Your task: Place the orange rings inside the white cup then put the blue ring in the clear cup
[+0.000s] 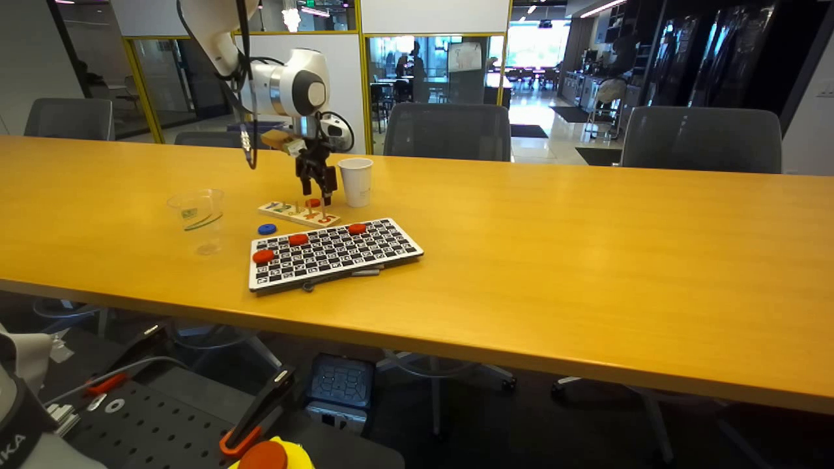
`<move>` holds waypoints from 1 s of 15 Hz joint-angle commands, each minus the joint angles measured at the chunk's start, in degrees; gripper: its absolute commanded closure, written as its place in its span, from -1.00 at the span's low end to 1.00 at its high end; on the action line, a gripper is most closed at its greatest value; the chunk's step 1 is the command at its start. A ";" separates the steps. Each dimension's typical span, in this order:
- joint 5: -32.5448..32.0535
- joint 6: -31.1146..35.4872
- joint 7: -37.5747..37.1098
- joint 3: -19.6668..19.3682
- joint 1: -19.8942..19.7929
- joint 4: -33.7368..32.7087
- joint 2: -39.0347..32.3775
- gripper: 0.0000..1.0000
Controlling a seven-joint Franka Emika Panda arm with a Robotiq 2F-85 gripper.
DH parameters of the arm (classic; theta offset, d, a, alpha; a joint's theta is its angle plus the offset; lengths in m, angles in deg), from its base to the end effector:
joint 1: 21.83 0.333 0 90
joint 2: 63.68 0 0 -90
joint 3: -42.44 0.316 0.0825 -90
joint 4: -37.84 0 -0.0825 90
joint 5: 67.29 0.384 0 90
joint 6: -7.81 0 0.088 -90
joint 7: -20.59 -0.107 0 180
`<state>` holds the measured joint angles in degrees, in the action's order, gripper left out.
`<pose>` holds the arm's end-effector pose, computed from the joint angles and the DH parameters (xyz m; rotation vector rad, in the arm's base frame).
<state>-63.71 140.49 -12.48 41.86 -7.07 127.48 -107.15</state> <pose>0.6793 0.1739 0.1958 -3.0559 0.5711 0.0347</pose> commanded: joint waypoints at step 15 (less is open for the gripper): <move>-1.26 -0.81 -2.24 -1.02 1.83 -2.15 0.79 0.54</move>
<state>-64.01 140.49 -13.10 41.68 -6.60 126.42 -107.57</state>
